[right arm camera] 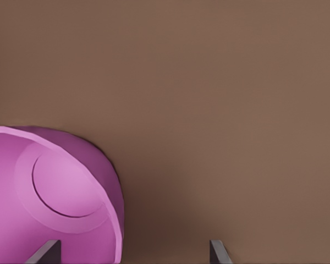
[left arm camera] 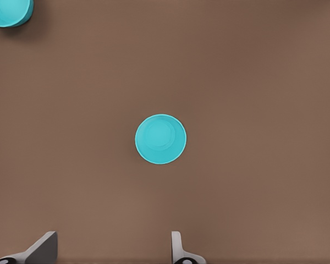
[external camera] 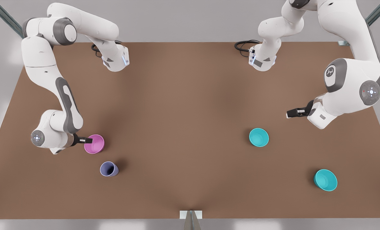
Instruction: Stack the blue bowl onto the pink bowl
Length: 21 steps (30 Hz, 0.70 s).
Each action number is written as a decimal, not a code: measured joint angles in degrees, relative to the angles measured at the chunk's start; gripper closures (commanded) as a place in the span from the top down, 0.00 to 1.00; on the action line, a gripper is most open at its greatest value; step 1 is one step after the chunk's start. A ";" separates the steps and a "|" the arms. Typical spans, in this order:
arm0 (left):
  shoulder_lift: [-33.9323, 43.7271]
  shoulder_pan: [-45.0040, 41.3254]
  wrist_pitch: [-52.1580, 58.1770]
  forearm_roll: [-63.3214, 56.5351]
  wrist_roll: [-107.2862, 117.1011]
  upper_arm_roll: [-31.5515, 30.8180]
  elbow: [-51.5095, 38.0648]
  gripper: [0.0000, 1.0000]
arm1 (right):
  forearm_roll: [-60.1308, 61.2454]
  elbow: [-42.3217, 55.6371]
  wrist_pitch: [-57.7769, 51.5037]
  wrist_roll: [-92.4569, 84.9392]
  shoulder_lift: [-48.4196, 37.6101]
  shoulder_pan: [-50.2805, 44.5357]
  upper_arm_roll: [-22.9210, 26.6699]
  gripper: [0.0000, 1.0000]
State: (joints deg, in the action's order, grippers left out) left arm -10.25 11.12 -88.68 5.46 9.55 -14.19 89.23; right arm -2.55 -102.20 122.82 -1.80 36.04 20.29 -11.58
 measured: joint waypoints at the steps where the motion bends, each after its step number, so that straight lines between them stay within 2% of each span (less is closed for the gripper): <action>1: 0.00 -0.01 0.01 0.01 0.04 0.00 0.00 1.00 | 0.06 -0.09 0.55 -0.03 0.40 -0.09 -0.05 1.00; 2: 0.00 -0.03 0.01 -0.01 0.08 0.00 0.00 1.00 | 0.12 -0.12 1.02 -0.07 0.76 -0.20 -0.07 0.93; 3: 0.00 -0.04 0.02 -0.02 0.11 0.01 0.00 1.00 | 0.17 -0.09 1.41 -0.12 1.18 -0.27 -0.10 0.54; 4: 0.00 -0.02 0.03 -0.03 0.15 0.02 0.00 1.00 | 0.27 -0.06 1.73 -0.20 1.49 -0.27 -0.14 0.30; 5: 0.03 0.02 0.03 -0.04 0.18 0.02 0.00 1.00 | 0.46 -0.05 2.00 -0.31 1.69 -0.30 -0.16 0.21; 14: 0.09 -0.05 0.05 -0.15 0.40 -0.09 -0.09 1.00 | 6.13 3.46 0.03 -1.86 1.61 -0.08 -1.98 0.21; 18: 0.02 -0.05 0.05 -0.21 0.46 -0.09 -0.09 1.00 | 13.42 4.63 -3.56 -1.93 0.02 -0.13 -4.75 0.21; 21: 0.00 -0.04 0.05 -0.22 0.50 -0.09 -0.01 1.00 | 18.12 5.20 -5.48 -1.58 -1.44 -0.25 -8.95 0.21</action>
State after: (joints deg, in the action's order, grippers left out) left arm -10.25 11.08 -88.63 5.23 10.05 -14.28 89.22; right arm 15.57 -97.00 117.34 -3.38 34.60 20.03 -20.53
